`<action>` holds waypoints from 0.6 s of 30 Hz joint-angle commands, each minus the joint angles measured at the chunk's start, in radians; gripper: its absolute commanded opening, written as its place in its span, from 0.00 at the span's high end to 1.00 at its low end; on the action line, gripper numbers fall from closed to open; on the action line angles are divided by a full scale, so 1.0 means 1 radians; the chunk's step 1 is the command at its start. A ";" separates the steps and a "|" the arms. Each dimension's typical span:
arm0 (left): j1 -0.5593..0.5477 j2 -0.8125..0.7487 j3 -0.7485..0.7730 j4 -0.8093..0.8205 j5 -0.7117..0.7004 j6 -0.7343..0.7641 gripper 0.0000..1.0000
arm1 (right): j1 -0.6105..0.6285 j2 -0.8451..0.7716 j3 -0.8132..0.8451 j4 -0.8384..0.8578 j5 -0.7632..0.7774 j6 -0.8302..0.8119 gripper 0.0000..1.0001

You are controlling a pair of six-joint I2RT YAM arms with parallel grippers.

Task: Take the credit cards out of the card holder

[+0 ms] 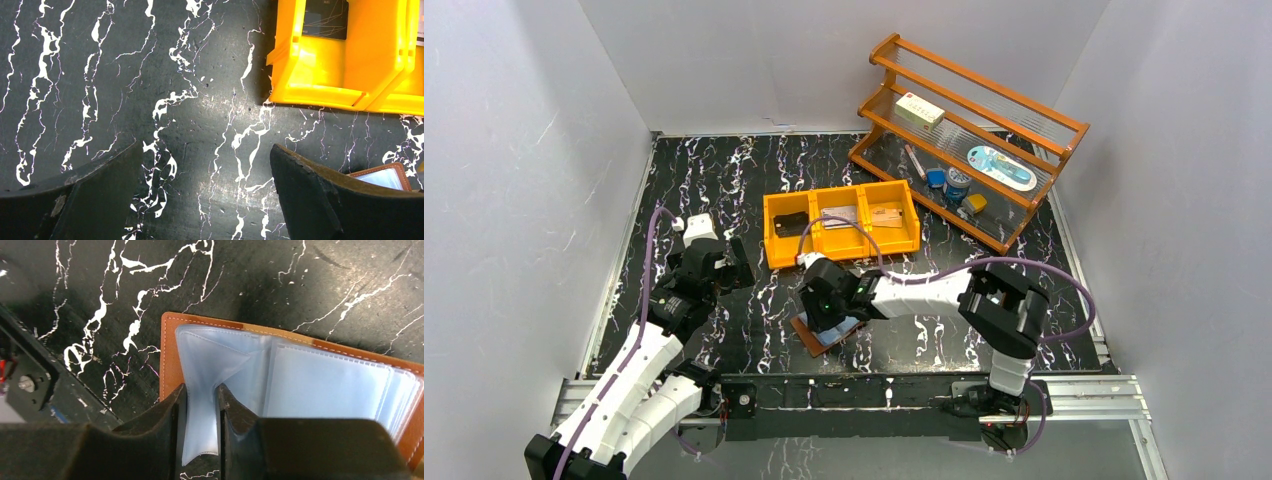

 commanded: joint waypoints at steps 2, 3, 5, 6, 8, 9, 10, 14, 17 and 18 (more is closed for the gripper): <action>0.009 -0.001 0.034 -0.009 -0.014 -0.003 0.02 | -0.083 -0.041 -0.094 0.120 -0.198 0.074 0.70; 0.009 0.000 0.035 -0.009 -0.013 -0.003 0.02 | -0.097 -0.048 -0.107 0.140 -0.218 0.089 0.72; 0.009 0.000 0.035 -0.010 -0.012 -0.003 0.02 | -0.130 -0.049 -0.138 0.185 -0.267 0.130 0.77; 0.009 0.000 0.035 -0.009 -0.012 -0.003 0.02 | -0.147 -0.075 -0.155 0.224 -0.291 0.149 0.81; 0.009 0.000 0.035 -0.008 -0.012 -0.003 0.02 | -0.176 -0.093 -0.191 0.286 -0.340 0.195 0.85; 0.009 0.000 0.034 -0.009 -0.012 -0.003 0.02 | -0.190 -0.098 -0.210 0.318 -0.364 0.217 0.88; 0.009 0.000 0.034 -0.008 -0.012 -0.003 0.02 | -0.201 -0.103 -0.226 0.353 -0.389 0.240 0.89; 0.008 0.000 0.035 -0.008 -0.010 -0.001 0.02 | -0.230 -0.122 -0.270 0.438 -0.430 0.303 0.91; 0.010 0.002 0.034 -0.007 -0.010 -0.001 0.01 | -0.238 -0.133 -0.279 0.451 -0.425 0.351 0.92; 0.010 0.002 0.035 -0.007 -0.010 -0.001 0.02 | -0.242 -0.138 -0.284 0.456 -0.420 0.369 0.92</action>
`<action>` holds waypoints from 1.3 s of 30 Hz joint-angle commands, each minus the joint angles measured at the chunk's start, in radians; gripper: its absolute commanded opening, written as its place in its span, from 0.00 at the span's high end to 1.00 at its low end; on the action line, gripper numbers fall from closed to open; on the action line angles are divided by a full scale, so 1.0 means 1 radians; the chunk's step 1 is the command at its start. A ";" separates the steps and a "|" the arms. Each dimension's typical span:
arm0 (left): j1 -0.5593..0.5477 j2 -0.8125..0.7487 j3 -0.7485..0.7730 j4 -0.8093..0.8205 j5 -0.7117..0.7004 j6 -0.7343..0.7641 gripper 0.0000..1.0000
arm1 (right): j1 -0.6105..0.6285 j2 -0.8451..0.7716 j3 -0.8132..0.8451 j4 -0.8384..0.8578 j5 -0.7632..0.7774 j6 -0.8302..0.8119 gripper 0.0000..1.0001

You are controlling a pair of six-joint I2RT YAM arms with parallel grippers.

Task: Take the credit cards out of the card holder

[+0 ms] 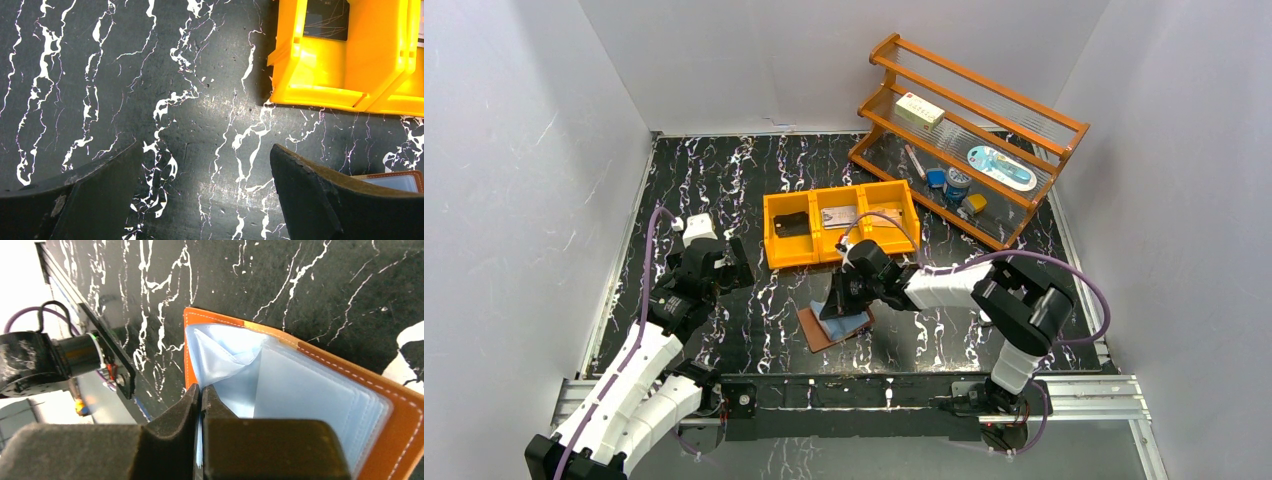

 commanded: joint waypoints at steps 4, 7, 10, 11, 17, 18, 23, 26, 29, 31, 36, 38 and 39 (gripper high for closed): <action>0.006 0.003 0.034 -0.008 -0.011 -0.002 0.02 | -0.018 -0.075 -0.046 0.105 0.008 0.157 0.90; 0.006 0.008 0.034 -0.007 -0.008 -0.002 0.02 | -0.019 -0.104 -0.076 0.109 0.062 0.213 0.83; 0.008 0.014 0.037 -0.007 -0.006 -0.002 0.02 | -0.020 -0.118 -0.087 0.076 0.097 0.226 0.71; 0.008 0.016 0.036 -0.008 -0.005 -0.002 0.02 | -0.019 -0.125 -0.083 0.053 0.112 0.218 0.65; 0.011 0.027 0.037 -0.001 0.022 0.008 0.02 | -0.019 -0.218 -0.076 0.018 0.139 0.130 0.49; 0.011 0.031 0.038 0.000 0.027 0.009 0.02 | -0.020 -0.236 -0.064 -0.008 0.154 0.113 0.47; 0.011 0.045 0.038 0.008 0.064 0.023 0.02 | -0.019 -0.345 -0.031 -0.163 0.309 0.036 0.39; 0.011 0.047 0.034 0.019 0.089 0.033 0.02 | -0.020 -0.417 -0.035 -0.206 0.391 -0.022 0.33; 0.011 0.049 0.036 0.028 0.106 0.036 0.02 | -0.021 -0.465 -0.033 -0.246 0.445 -0.056 0.30; 0.011 0.048 0.038 0.034 0.117 0.034 0.02 | -0.023 -0.494 -0.029 -0.280 0.489 -0.080 0.30; 0.011 0.035 0.033 0.063 0.166 0.012 0.02 | -0.026 -0.573 -0.022 -0.336 0.623 -0.148 0.23; 0.011 0.035 0.034 0.076 0.178 0.005 0.02 | -0.027 -0.607 -0.017 -0.352 0.680 -0.186 0.20; 0.011 0.038 0.039 0.080 0.177 0.004 0.02 | -0.028 -0.623 -0.017 -0.357 0.711 -0.201 0.18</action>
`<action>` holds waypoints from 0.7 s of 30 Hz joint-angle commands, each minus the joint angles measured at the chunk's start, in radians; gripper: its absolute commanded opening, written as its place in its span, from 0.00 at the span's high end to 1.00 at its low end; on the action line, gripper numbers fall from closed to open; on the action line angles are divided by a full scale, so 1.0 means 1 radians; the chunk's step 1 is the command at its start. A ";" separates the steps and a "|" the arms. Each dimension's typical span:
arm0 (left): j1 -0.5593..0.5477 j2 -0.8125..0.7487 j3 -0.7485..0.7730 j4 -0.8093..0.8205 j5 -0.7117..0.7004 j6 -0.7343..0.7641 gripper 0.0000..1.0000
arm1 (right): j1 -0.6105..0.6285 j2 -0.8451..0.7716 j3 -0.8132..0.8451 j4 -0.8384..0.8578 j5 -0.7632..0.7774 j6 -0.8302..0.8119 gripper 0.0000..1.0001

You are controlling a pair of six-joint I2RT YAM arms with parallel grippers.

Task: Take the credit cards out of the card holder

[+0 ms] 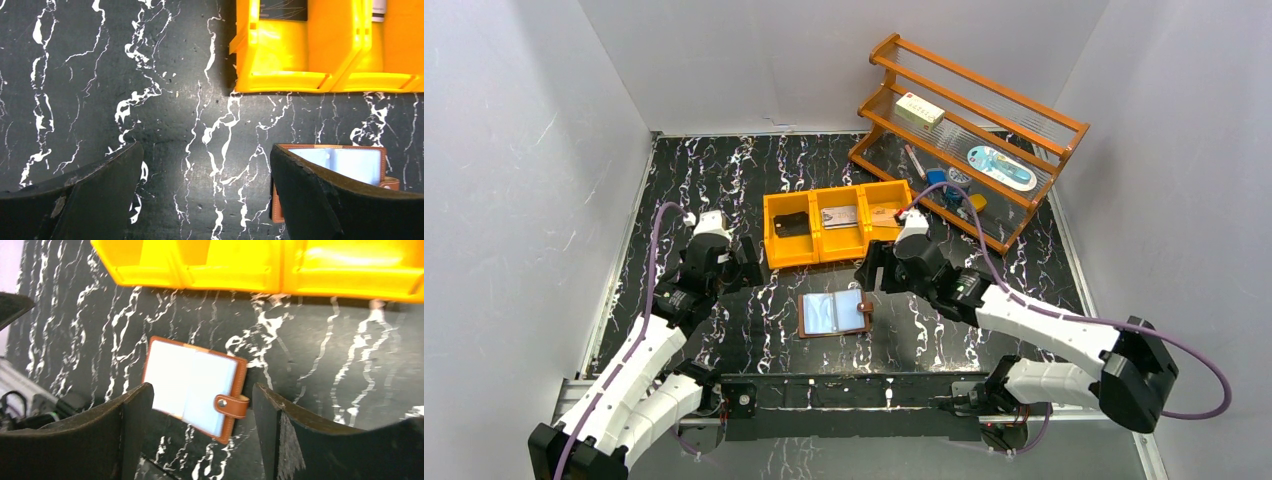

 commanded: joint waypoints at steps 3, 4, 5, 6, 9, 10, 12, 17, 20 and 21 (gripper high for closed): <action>0.008 0.005 0.077 0.028 0.010 -0.008 0.02 | -0.010 -0.119 0.050 -0.051 0.288 -0.123 0.13; 0.008 0.010 0.095 0.023 -0.008 -0.007 0.02 | -0.012 -0.131 0.049 -0.053 0.326 -0.135 0.11; 0.008 0.016 0.116 0.018 -0.031 -0.008 0.02 | -0.013 -0.142 0.051 -0.057 0.357 -0.147 0.09; 0.008 0.020 0.136 0.014 -0.054 -0.009 0.02 | -0.015 -0.152 0.054 -0.059 0.385 -0.159 0.08; 0.008 0.034 0.204 0.000 -0.121 -0.004 0.02 | -0.018 -0.175 0.072 -0.066 0.447 -0.208 0.03; 0.008 0.038 0.231 -0.006 -0.146 -0.002 0.02 | -0.020 -0.182 0.080 -0.066 0.465 -0.229 0.02; 0.008 0.051 0.288 -0.028 -0.197 0.000 0.02 | -0.032 -0.187 0.106 -0.076 0.504 -0.267 0.02; 0.008 0.079 0.417 -0.090 -0.288 0.037 0.02 | -0.199 -0.159 0.238 -0.195 0.450 -0.310 0.02; 0.007 0.075 0.461 -0.117 -0.336 0.054 0.02 | -0.355 -0.184 0.284 -0.196 0.224 -0.326 0.02; 0.008 0.069 0.470 -0.122 -0.343 0.062 0.02 | -0.382 -0.190 0.292 -0.189 0.175 -0.341 0.02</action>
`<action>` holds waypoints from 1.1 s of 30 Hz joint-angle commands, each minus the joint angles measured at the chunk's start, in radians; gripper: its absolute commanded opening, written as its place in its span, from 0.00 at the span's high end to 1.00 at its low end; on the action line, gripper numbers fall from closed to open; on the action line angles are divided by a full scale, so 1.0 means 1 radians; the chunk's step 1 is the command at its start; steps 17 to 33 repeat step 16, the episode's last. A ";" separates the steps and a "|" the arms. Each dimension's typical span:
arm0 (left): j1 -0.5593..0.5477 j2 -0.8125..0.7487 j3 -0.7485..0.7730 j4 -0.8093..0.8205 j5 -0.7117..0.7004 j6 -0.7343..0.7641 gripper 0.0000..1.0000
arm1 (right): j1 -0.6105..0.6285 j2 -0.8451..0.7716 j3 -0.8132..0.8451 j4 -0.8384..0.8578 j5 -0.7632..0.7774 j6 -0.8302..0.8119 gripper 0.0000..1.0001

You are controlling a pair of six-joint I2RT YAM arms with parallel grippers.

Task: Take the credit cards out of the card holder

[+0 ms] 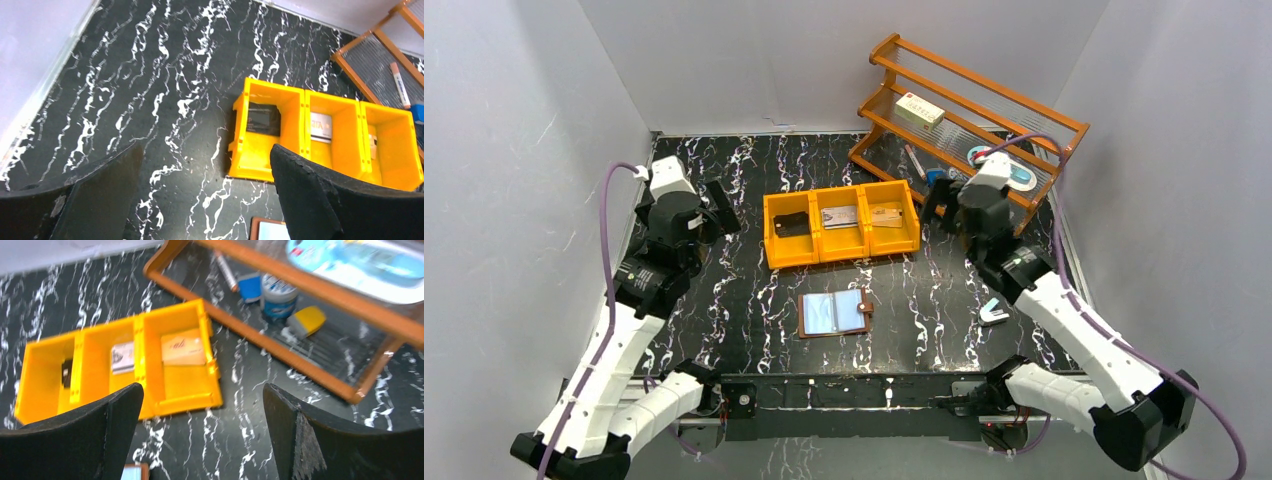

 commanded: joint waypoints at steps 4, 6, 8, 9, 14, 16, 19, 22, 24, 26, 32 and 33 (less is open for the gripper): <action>0.006 -0.043 0.068 -0.065 -0.123 0.058 0.02 | -0.131 -0.037 0.126 -0.030 -0.258 -0.104 0.02; 0.006 -0.051 0.072 -0.068 -0.119 0.060 0.02 | -0.130 -0.029 0.131 -0.038 -0.277 -0.105 0.02; 0.006 -0.056 0.071 -0.067 -0.117 0.056 0.02 | -0.130 -0.024 0.124 -0.039 -0.292 -0.103 0.02; 0.006 -0.058 0.070 -0.067 -0.116 0.055 0.02 | -0.130 -0.022 0.120 -0.038 -0.296 -0.103 0.02; 0.006 -0.039 0.073 -0.069 -0.120 0.061 0.02 | -0.130 -0.022 0.106 -0.023 -0.291 -0.098 0.02; 0.006 -0.032 0.078 -0.072 -0.118 0.064 0.02 | -0.130 -0.022 0.105 -0.019 -0.287 -0.099 0.02; 0.006 -0.032 0.078 -0.072 -0.118 0.064 0.02 | -0.130 -0.022 0.105 -0.019 -0.287 -0.099 0.02; 0.006 -0.032 0.078 -0.072 -0.118 0.064 0.02 | -0.130 -0.022 0.105 -0.019 -0.287 -0.099 0.02; 0.006 -0.032 0.078 -0.072 -0.118 0.064 0.02 | -0.130 -0.022 0.105 -0.019 -0.287 -0.099 0.02; 0.006 -0.032 0.078 -0.072 -0.118 0.064 0.02 | -0.130 -0.022 0.105 -0.019 -0.287 -0.099 0.02; 0.006 -0.032 0.078 -0.072 -0.118 0.064 0.02 | -0.130 -0.022 0.105 -0.019 -0.287 -0.099 0.02; 0.006 -0.032 0.078 -0.072 -0.118 0.064 0.02 | -0.130 -0.022 0.105 -0.019 -0.287 -0.099 0.02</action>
